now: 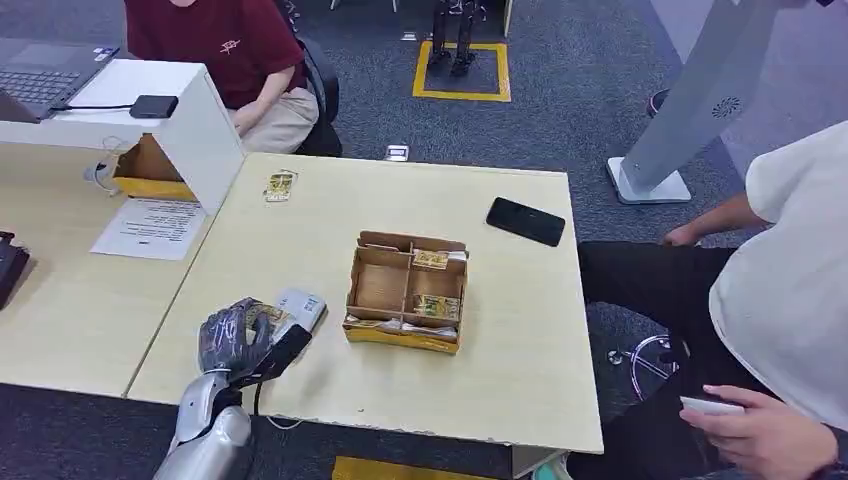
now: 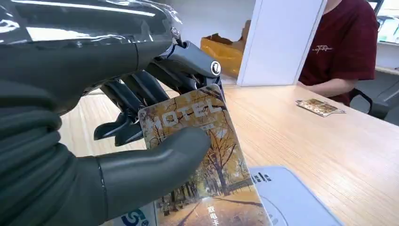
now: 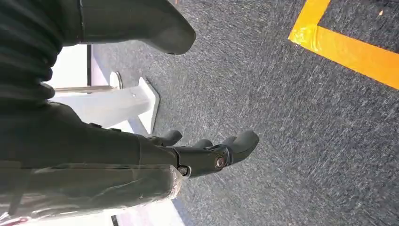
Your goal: Pass the card to the sensor for recognition and then transmit it.
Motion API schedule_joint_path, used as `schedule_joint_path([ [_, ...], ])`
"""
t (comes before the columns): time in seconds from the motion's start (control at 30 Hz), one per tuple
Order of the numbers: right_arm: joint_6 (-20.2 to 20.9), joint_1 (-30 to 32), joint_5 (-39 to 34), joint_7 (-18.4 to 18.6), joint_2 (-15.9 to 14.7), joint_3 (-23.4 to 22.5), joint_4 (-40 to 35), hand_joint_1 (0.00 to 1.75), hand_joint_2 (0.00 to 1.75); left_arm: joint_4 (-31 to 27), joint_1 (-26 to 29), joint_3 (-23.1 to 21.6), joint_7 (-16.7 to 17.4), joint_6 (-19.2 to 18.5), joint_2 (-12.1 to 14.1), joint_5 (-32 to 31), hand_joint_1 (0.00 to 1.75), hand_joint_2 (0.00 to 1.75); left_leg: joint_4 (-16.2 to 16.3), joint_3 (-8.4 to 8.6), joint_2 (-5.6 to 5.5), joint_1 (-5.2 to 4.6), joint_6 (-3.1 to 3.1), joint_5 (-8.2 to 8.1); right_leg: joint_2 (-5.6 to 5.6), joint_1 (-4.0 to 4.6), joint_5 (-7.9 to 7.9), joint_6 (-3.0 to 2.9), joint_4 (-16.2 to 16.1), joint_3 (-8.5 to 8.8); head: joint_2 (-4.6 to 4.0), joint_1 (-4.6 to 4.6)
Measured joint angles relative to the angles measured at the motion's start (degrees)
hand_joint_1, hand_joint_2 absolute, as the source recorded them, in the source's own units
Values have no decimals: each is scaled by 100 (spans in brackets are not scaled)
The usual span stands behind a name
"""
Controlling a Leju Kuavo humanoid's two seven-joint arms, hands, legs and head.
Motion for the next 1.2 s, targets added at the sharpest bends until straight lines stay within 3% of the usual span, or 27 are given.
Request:
schedule_joint_path([
  [0.23,2,0,13,2,0,7,0,0,175,50,-27,4,-4,-22,0,26,175,175,0,2,0,0,0,0,0,0,0,0,0,2,0,0],
  [0.33,2,0,13,13,0,17,0,0,175,61,-35,28,-162,-131,0,267,175,175,0,3,0,0,0,0,0,0,0,0,0,3,0,2],
  [0.4,0,0,13,13,0,30,0,0,175,61,-34,72,-462,-343,-11,744,175,175,0,4,0,0,0,0,0,0,0,0,0,4,0,2],
  [0.5,-9,1,-4,2,0,55,0,0,175,-72,12,192,-1195,-987,-68,2033,175,175,0,5,0,0,0,0,0,0,0,0,0,4,0,2],
  [0.57,-18,1,-11,-7,0,59,7,0,175,-338,89,271,-1474,-1370,-138,2791,175,175,0,4,0,0,0,0,0,0,0,0,0,2,0,2],
  [0.83,-44,-1,-20,-26,0,72,11,0,175,-1603,189,387,-1685,-2078,-334,4344,175,175,1,-1,0,0,0,0,1,0,0,1,-1,-2,0,0],
  [0.93,-50,-2,-4,-40,2,81,11,0,175,-1889,138,420,-1705,-2048,-383,4503,175,175,1,-2,-1,0,0,0,0,0,0,0,-1,-4,0,2],
  [1.03,-48,-10,18,-37,6,92,11,0,175,-2078,47,479,-1906,-1551,-488,4546,175,175,1,-2,0,0,0,0,0,0,0,1,-1,-4,0,0],
  [1.2,-48,-32,61,-24,11,144,11,0,175,-2179,-146,575,-2017,-1227,-570,4614,175,175,1,-2,0,0,0,0,0,0,0,0,0,-4,0,0],
])
